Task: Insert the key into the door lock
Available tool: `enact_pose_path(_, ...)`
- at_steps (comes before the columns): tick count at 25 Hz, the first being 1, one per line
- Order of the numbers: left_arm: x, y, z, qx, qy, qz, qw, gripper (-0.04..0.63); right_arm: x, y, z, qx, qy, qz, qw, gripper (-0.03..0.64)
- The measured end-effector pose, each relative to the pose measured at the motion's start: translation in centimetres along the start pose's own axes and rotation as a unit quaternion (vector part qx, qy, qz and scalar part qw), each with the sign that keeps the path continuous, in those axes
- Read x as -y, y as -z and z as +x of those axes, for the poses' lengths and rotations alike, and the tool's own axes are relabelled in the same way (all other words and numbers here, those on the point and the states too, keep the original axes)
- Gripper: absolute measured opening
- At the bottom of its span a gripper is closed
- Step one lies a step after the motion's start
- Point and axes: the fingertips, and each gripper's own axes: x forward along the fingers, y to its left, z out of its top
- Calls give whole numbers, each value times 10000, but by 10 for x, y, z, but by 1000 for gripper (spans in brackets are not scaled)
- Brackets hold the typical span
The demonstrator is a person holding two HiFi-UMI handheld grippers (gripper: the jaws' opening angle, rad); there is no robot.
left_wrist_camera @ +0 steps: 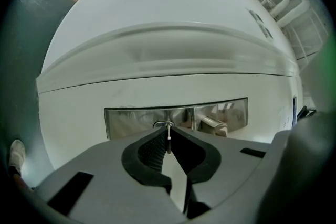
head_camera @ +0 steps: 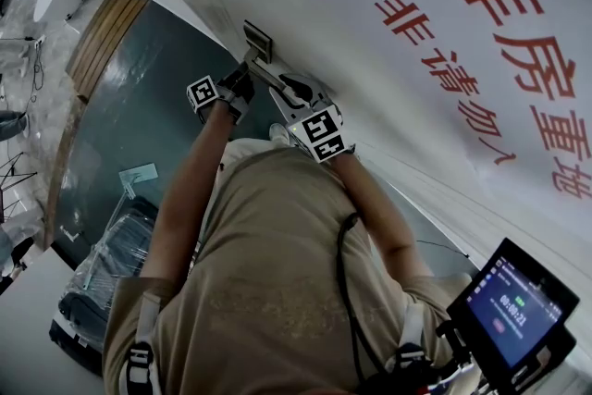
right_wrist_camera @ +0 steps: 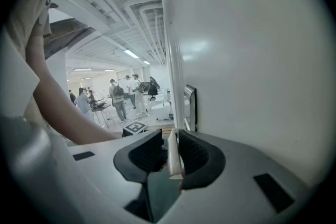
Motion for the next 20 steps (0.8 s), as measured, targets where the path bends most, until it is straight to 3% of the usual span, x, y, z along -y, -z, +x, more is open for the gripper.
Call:
enact_pose_path(11,-1,0,2,-44,61,12,10000,35,-5,0,2,-27,-50,-9,10000,104)
enact_pose_path(17,-2,0,3,-208,-193,264,9992,35,-9,2,4,-82,-126,-30,9999,104)
enact_pose_path(20,-1,-1,4,-79,-60,77,9999,35,-10,-1,6,-23,-166,-57,9998,104)
